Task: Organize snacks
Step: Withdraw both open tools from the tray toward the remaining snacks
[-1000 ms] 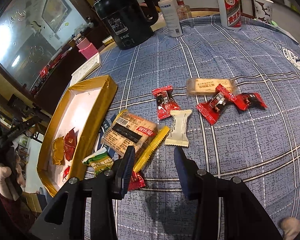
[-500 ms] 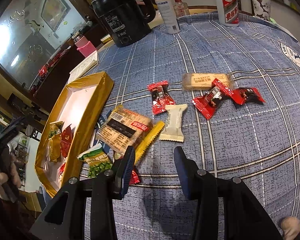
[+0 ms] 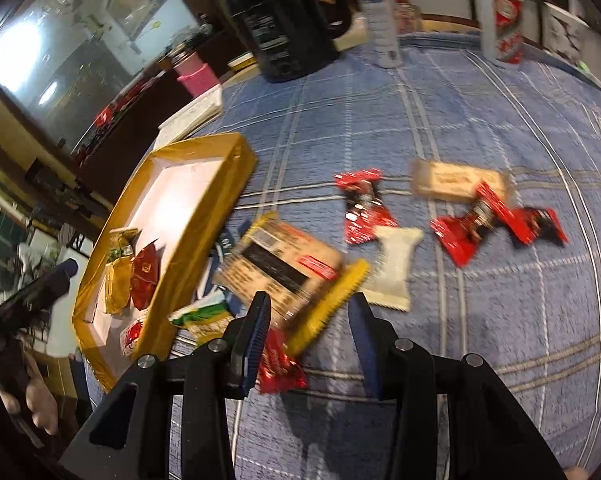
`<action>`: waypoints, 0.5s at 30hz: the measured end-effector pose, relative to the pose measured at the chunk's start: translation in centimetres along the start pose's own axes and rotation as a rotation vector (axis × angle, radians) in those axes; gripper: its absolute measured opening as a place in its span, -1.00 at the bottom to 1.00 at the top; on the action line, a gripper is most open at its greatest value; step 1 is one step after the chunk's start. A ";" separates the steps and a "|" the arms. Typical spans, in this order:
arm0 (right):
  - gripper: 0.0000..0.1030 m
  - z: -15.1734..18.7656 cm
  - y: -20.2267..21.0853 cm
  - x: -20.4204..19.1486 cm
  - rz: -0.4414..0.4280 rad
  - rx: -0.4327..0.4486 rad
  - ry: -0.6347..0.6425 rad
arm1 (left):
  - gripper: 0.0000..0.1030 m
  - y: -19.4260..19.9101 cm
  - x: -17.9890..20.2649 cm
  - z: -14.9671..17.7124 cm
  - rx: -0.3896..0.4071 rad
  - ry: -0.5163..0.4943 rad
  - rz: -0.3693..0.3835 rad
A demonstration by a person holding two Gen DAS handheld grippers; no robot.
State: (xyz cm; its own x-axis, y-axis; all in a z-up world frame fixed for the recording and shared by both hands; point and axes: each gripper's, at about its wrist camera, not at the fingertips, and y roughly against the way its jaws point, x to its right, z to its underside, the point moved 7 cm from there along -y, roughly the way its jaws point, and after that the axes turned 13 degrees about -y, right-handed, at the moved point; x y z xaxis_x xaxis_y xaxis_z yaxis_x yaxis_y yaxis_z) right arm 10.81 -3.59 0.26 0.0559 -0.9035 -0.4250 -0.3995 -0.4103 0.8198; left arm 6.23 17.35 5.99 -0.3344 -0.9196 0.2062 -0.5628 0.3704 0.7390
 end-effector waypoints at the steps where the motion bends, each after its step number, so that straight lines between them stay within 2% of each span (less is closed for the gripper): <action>1: -0.17 -0.3 -0.1 -0.3 -0.001 0.002 0.005 | 0.63 0.4 0.1 0.0 0.013 0.012 0.023; 3: -0.17 -0.8 0.0 -1.3 -0.026 0.001 0.011 | 0.63 1.5 -0.4 0.1 0.042 0.037 0.037; 5: -0.17 -0.8 0.1 -2.4 -0.063 -0.005 0.022 | 0.63 2.5 -1.1 0.3 0.057 0.049 0.007; 7: -0.17 0.1 -0.4 -4.3 -0.072 -0.029 0.060 | 0.63 3.4 -2.1 0.5 0.063 0.052 -0.068; 10: -0.17 2.0 -2.3 -7.2 -0.061 -0.092 0.117 | 0.63 5.3 -4.0 0.8 0.082 0.039 -0.257; 13: -0.20 3.4 -4.1 -9.6 0.022 -0.090 0.203 | 0.63 8.0 -5.7 0.8 0.111 0.027 -0.426; 15: -0.22 3.4 -4.9 -10.5 0.087 -0.067 0.238 | 0.63 9.4 -6.7 1.0 0.124 0.022 -0.487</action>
State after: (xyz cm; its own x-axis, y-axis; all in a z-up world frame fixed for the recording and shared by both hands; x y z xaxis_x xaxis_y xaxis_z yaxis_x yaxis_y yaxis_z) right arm 9.09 8.27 -0.57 0.2407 -0.9361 -0.2565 -0.3510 -0.3303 0.8762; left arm 2.42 27.11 10.86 0.0043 -0.9916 -0.1293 -0.7356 -0.0907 0.6714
